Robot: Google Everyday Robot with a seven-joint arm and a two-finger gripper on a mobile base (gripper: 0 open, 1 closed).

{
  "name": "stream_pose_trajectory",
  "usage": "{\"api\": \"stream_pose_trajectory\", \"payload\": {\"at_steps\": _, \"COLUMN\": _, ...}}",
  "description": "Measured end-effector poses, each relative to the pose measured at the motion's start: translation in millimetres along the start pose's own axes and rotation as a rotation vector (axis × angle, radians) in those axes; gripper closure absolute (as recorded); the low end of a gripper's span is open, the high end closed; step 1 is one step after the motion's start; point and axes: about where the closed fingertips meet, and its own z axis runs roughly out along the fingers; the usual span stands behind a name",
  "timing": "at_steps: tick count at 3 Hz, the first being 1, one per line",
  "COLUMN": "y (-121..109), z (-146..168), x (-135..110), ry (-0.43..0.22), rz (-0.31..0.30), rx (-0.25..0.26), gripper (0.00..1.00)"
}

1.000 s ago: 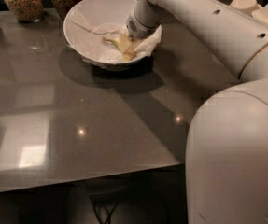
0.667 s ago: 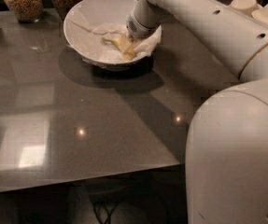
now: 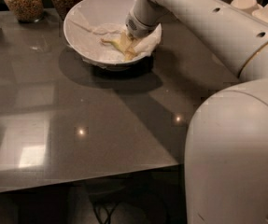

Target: Pick banana from white bowl

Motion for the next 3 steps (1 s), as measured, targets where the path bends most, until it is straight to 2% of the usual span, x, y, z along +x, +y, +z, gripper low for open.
{"api": "stream_pose_trajectory", "payload": {"at_steps": 2, "y": 1.4, "z": -33.3, "x": -27.2, "ry": -0.050, "rz": -0.073, "rx": 0.050, "gripper": 1.00}}
{"api": "stream_pose_trajectory", "payload": {"at_steps": 3, "y": 1.6, "z": -38.2, "x": -30.2, "ry": -0.057, "rz": -0.081, "rx": 0.055, "gripper": 0.81}}
